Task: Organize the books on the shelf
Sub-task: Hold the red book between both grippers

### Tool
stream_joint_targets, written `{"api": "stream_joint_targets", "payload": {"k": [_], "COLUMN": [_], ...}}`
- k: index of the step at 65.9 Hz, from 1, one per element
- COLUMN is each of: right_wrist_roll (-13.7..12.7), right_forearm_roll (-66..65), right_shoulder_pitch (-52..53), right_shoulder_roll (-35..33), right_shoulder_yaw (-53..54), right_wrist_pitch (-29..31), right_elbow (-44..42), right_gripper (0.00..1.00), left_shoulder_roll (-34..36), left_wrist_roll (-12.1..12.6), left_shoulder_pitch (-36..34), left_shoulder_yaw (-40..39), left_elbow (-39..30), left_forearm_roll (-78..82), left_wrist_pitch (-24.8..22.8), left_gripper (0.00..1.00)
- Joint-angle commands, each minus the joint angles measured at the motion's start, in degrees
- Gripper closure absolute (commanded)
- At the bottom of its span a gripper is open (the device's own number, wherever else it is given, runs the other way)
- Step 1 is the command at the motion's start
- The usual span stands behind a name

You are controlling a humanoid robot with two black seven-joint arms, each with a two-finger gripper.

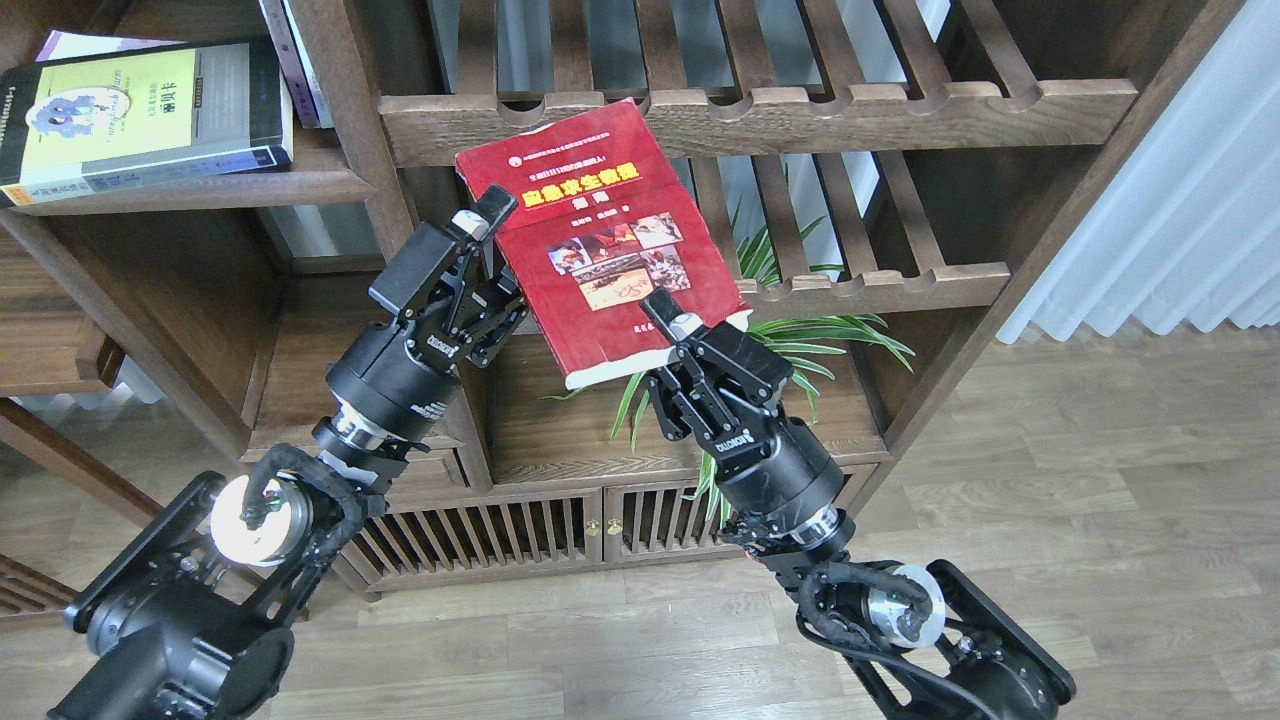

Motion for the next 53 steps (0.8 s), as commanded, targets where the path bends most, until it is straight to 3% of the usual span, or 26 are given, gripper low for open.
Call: {"api": "stream_joint_targets", "payload": {"k": [1, 21, 27, 29, 53], "right_wrist_roll": [-0.05, -0.49, -0.49, -0.49, -0.49], "right_forearm_roll": [-0.07, -0.43, -0.43, -0.51, -0.78], "right_shoulder_pitch": [0.04, 0.04, 0.13, 0.13, 0.13], "right_shoulder_roll": [0.18, -0.08, -0.17, -0.26, -0.26], "right_shoulder_yaw": [0.0, -0.18, -0.79, -1.15, -1.23], "right_wrist_pitch": [0.0, 0.0, 0.0, 0.0, 0.0], "right_elbow": [0.07, 0.08, -0.01, -0.01, -0.01], "right_gripper": [0.93, 0.93, 0.93, 0.93, 0.93], "left_shoulder_roll": [0.94, 1.55, 1.82, 1.82, 3.22], "left_wrist_roll": [0.12, 0.12, 0.65, 1.0, 3.9], "left_shoulder_pitch": [-0.75, -1.36, -1.36, -1.36, -1.71], "left_shoulder_yaw": [0.22, 1.37, 1.81, 1.98, 2.25], "left_elbow": [-0.06, -0.33, -0.41, -0.5, -0.68], "left_forearm_roll": [0.01, 0.01, 0.01, 0.01, 0.1], "left_wrist_pitch": [0.0, 0.0, 0.0, 0.0, 0.0], "left_gripper": [0.34, 0.44, 0.51, 0.58, 0.82]}}
